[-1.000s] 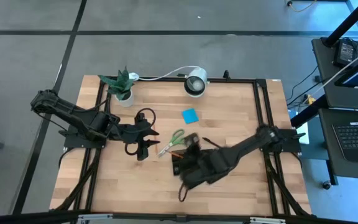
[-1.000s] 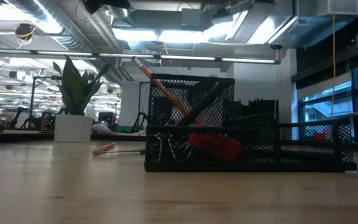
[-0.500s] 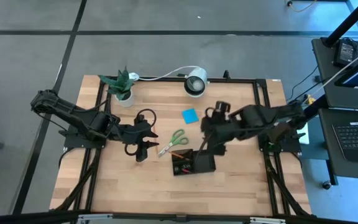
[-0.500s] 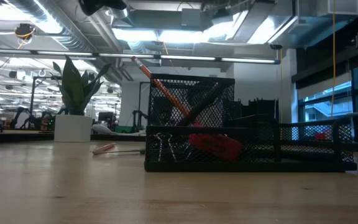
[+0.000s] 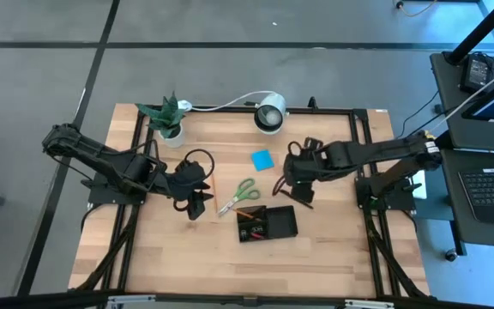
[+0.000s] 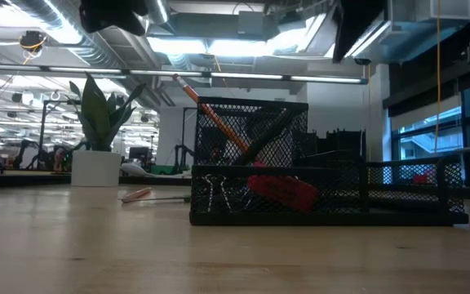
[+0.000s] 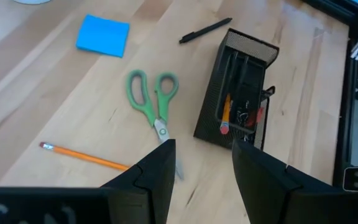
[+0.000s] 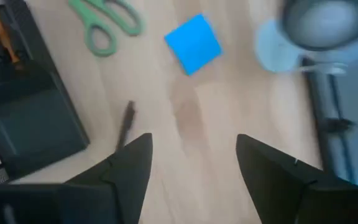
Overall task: Pick and place office supplies into organizer
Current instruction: Put the black pen into the desk organizer
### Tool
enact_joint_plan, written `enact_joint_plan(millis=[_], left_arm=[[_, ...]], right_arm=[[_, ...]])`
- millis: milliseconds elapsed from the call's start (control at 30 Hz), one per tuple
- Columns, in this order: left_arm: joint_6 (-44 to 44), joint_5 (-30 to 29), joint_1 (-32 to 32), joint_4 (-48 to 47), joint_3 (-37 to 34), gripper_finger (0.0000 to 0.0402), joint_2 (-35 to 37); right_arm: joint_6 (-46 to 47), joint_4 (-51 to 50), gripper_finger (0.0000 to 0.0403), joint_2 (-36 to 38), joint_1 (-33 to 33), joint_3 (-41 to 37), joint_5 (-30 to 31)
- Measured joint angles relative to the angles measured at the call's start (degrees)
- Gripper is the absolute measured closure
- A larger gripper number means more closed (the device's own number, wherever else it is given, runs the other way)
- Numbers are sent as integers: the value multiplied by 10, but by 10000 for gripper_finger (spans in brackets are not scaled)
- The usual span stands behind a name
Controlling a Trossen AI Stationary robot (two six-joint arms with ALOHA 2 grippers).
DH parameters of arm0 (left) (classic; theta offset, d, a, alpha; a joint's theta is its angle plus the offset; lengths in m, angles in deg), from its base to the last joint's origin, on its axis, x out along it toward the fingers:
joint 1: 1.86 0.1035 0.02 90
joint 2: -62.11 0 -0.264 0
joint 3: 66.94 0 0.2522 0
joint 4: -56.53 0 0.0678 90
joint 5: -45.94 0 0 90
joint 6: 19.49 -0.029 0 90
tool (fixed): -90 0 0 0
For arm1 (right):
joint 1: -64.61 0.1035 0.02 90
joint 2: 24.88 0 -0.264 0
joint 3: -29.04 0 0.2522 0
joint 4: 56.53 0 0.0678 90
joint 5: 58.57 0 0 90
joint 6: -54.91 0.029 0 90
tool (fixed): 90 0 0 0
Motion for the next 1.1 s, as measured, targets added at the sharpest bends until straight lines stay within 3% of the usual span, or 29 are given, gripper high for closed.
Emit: enact_joint_plan(millis=[200, 367, 567, 800, 1100], left_arm=[[0, 0, 0, -2, 0, 249, 0], [-1, 0, 0, -5, 0, 249, 0], [-10, -1, 0, -8, 0, 249, 0], [-11, -1, 0, -8, 0, 249, 0], [-11, -7, 0, -15, 0, 249, 0]], right_arm=[[-60, 189, 167, -8, -29, -144, -105], [-45, 228, 167, -10, -60, -227, -121], [-45, 331, 167, -10, -89, -294, -197], [9, 396, 181, -17, -105, -314, -226], [46, 387, 202, -105, -104, -286, -221]])
